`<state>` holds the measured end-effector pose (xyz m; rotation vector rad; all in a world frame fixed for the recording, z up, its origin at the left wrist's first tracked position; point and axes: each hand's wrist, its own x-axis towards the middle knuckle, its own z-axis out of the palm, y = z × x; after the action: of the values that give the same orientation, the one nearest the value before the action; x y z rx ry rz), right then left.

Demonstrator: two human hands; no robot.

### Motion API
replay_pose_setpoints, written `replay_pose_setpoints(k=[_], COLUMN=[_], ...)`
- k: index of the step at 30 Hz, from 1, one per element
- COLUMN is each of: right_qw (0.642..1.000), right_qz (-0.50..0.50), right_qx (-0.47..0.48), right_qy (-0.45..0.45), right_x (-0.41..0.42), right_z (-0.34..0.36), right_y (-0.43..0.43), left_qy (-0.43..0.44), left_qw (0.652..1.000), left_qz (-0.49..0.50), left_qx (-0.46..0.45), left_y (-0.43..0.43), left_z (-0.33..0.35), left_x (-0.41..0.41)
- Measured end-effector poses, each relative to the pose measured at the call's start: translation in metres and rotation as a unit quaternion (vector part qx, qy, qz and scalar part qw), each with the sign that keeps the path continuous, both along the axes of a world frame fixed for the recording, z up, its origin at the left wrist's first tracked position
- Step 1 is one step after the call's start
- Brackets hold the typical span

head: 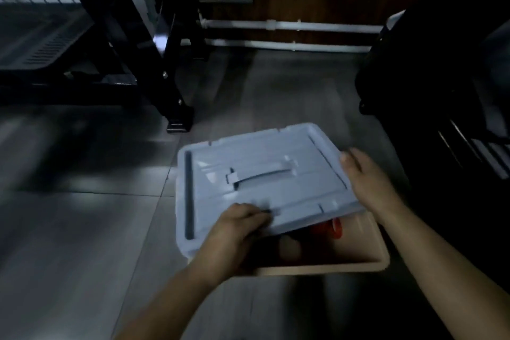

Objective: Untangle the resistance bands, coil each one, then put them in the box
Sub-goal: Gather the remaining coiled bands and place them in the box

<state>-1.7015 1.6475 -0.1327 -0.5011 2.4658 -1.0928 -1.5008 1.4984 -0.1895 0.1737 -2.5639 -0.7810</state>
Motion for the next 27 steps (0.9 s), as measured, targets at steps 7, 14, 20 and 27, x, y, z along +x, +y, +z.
replay_pose_setpoints(k=[7,14,20,27], right_qw=[0.984,0.982,0.961,0.948], right_qz=[0.010,0.043,0.095,0.060], right_qx=[0.175,0.185,0.261,0.313], right_qy=[0.022,0.010,0.005,0.007], right_x=[-0.011,-0.007,-0.007,-0.008], right_z=[-0.022,-0.022,-0.016,-0.025], right_y=[0.054,0.062,0.063,0.063], left_qy=[-0.083,-0.209,-0.220,-0.183], left_qw=[0.987,0.865,0.882,0.857], left_qz=[-0.102,0.371,0.310,0.291], left_qx=[0.097,0.266,0.280,0.383], left_y=[0.008,-0.039,-0.036,-0.020], left_z=[0.010,0.010,0.006,0.000], left_x=[-0.017,0.001,0.005,0.028])
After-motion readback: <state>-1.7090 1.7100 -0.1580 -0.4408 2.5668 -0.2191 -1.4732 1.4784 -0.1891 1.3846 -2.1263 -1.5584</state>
